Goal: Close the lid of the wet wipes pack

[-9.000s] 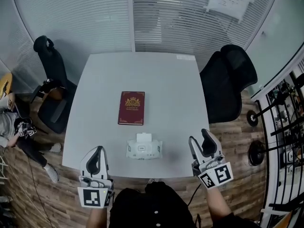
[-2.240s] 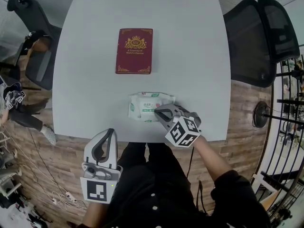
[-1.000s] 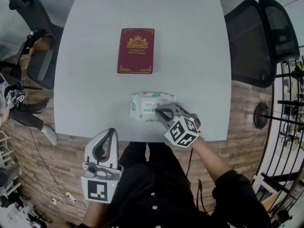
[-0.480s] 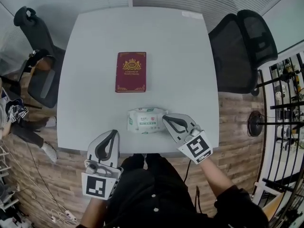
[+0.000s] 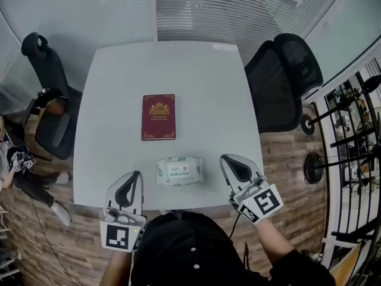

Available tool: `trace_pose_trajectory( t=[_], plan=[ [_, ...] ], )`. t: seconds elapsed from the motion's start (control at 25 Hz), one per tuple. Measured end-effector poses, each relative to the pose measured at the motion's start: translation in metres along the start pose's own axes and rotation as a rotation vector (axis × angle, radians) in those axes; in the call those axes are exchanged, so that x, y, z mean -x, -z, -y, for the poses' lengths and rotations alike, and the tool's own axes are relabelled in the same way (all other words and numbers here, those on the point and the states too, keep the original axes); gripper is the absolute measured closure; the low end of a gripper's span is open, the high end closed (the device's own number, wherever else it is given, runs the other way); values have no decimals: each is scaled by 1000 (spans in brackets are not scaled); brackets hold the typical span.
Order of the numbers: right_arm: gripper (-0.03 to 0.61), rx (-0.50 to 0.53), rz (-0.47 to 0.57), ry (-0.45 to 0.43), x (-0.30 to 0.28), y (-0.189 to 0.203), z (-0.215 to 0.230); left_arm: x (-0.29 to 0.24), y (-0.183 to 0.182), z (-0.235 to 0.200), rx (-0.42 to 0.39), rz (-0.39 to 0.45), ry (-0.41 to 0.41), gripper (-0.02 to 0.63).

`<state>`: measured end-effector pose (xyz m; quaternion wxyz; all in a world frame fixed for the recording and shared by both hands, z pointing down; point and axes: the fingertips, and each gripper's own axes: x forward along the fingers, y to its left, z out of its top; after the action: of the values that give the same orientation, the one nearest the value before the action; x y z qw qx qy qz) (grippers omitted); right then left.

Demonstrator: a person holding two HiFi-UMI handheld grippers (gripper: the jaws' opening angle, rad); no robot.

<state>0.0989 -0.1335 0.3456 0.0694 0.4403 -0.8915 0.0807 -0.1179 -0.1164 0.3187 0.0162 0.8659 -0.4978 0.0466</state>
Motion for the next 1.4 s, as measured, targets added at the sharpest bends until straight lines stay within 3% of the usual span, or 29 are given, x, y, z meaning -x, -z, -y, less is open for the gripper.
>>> trace_pose_trajectory(
  t=[0.44,0.76,1.0,1.4],
  plan=[
    [550,9,177,277,55,-49,52,10,-29,-34,-28,59,-76,598],
    [550,9,237,417,86,-50,74,27,-40,-61,-41,77,-159,598],
    [550,45,243,453,92,-49,77,34,-41,-74,-40,87,-200,598],
    [551,61,246,403,81,-54,69,31,-43,-75,-35,98,-205,598]
  ],
)
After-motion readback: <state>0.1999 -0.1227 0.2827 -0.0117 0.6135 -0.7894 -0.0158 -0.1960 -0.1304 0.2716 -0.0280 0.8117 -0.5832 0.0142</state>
